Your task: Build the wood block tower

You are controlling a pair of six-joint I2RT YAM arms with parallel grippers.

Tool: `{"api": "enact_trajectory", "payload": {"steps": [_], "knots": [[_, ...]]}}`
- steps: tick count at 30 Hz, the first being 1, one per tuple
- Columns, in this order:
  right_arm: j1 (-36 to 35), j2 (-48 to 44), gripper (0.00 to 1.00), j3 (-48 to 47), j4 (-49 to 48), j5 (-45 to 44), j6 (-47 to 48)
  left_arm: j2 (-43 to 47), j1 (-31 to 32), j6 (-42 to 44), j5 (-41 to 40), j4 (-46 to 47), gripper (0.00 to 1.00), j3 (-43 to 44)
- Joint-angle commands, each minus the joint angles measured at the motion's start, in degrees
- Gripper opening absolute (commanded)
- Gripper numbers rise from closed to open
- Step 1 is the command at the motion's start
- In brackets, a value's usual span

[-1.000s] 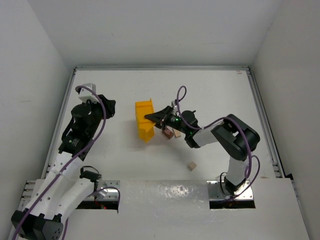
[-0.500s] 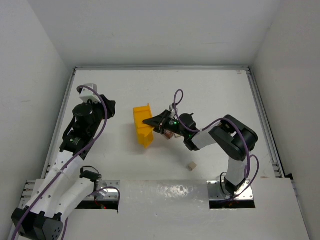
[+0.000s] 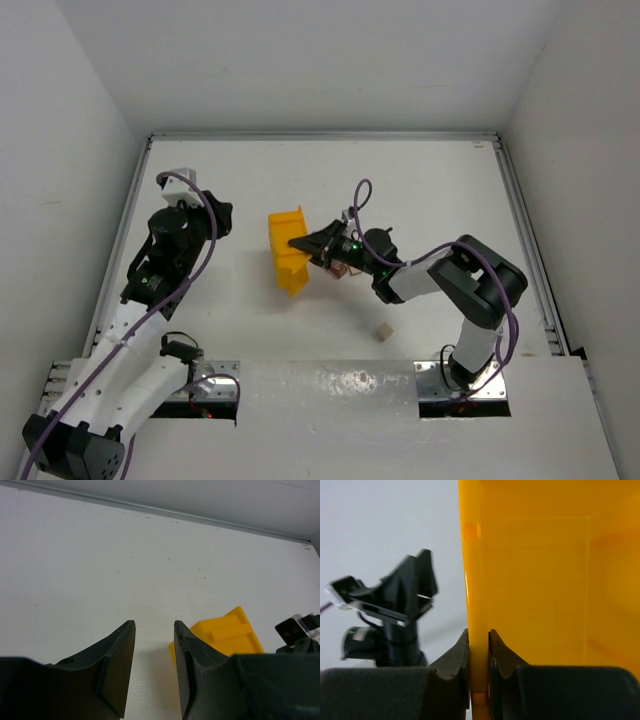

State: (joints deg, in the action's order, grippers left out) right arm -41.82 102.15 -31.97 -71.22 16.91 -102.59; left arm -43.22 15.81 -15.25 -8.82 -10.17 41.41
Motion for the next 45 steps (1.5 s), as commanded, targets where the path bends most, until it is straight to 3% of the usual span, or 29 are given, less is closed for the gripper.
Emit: {"api": "enact_trajectory", "payload": {"steps": [1,6,8,12,21,26,29,30,32,33,36,39,45], "knots": [[2.27,1.11,0.00,-8.89,-25.81,-0.65,-5.92,-0.02,0.71,0.66,-0.76,0.60,0.35,0.25],[-1.34,-2.04,0.00,-3.02,-25.72,-3.10,-1.13,1.12,0.89,0.83,-2.17,0.86,0.35,0.08],[-0.28,0.93,0.00,-5.37,-25.81,-1.19,-3.05,0.68,0.89,0.74,-1.12,0.95,0.35,0.34],[-0.72,-0.54,0.00,-8.11,-25.63,3.13,2.03,1.21,0.89,0.74,-1.11,0.77,0.35,0.25],[9.46,-2.82,0.00,-7.59,-21.07,13.94,5.98,5.16,0.89,0.57,0.47,1.30,0.35,0.69],[15.79,-10.11,0.00,-7.06,-0.63,17.81,19.14,7.88,0.80,0.66,1.87,1.39,0.35,0.78],[18.08,-18.28,0.00,-9.51,24.99,15.71,38.36,9.38,0.88,0.57,3.19,1.47,0.35,0.87],[18.09,-22.04,0.00,-13.78,44.92,8.83,52.87,9.82,0.89,0.39,4.06,1.65,0.35,0.87],[17.66,-24.18,0.00,-18.03,60.87,-1.30,69.09,10.87,0.88,0.13,4.86,1.82,0.35,0.87],[17.65,-24.62,0.00,-20.65,69.03,-8.40,72.41,11.40,0.89,-0.22,5.73,2.00,0.35,0.78],[17.92,-23.76,0.00,-26.54,83.02,-24.12,82.87,12.72,0.89,-0.57,7.67,2.44,0.35,0.87],[18.44,-21.30,0.00,-28.76,87.73,-34.36,88.86,14.65,1.24,-0.84,8.47,2.44,0.35,0.96],[19.67,-10.58,0.00,-33.94,93.27,-42.47,93.27,17.64,4.40,-0.05,6.80,0.95,0.35,0.96]]}}
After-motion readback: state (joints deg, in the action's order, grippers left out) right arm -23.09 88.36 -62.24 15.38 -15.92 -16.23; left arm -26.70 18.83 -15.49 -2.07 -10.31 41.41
